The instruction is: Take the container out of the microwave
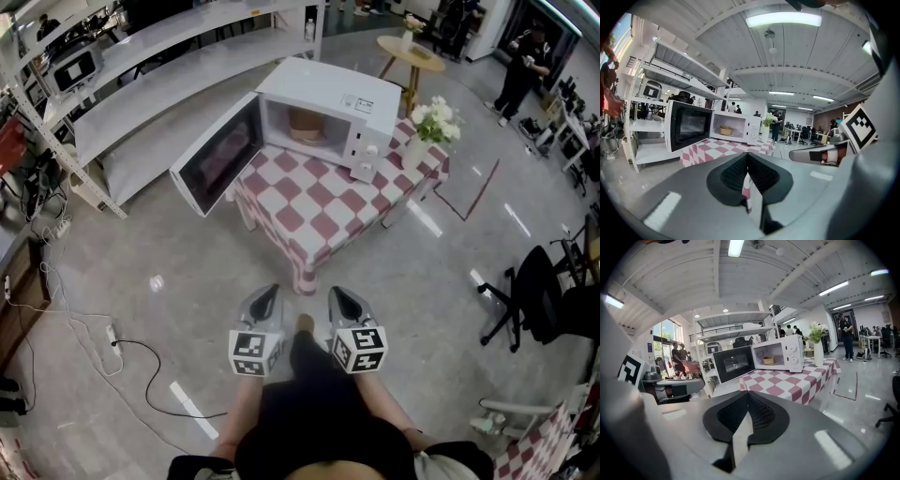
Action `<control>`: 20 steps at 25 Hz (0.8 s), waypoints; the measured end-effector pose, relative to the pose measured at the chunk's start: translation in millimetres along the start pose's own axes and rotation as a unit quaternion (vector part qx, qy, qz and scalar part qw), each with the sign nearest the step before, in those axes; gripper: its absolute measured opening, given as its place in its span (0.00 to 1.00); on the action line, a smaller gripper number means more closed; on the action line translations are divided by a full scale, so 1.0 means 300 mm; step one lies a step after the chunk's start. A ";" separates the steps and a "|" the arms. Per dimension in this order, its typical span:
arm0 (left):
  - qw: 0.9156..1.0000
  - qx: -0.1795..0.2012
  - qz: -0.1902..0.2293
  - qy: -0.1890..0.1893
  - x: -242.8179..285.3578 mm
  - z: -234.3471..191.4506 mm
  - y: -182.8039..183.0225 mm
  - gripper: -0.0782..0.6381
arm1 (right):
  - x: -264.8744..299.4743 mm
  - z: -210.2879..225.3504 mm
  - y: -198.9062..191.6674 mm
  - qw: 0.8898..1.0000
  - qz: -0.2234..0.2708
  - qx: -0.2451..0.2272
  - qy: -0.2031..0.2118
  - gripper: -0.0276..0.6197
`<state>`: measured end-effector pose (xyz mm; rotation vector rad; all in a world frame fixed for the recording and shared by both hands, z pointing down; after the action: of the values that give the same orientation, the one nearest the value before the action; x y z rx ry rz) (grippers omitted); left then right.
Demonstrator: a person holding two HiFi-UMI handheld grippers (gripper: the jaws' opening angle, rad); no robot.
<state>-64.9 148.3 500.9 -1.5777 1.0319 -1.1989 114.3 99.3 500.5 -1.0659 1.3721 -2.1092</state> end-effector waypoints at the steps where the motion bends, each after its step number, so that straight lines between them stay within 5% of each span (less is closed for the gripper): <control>1: 1.000 0.001 0.001 0.001 0.016 -0.011 0.008 0.12 | 0.018 0.005 0.009 1.000 -0.001 0.000 0.001 0.05; 20: 1.000 0.004 0.003 0.005 0.325 -0.173 0.118 0.12 | 0.322 0.122 0.154 1.000 -0.013 0.001 0.015 0.05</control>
<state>-100.8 38.0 499.1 -1.5615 1.0366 -1.2069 79.1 -8.1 503.6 -1.0601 1.3769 -2.1528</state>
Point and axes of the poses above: the fingertips, and each gripper's own axes: x forward along the fingers, z to its right, y out of its top, the point moved 7 cm from there along -x, backward along the fingers, and after that the axes turned 1 degree about x, right-handed, at the moved point
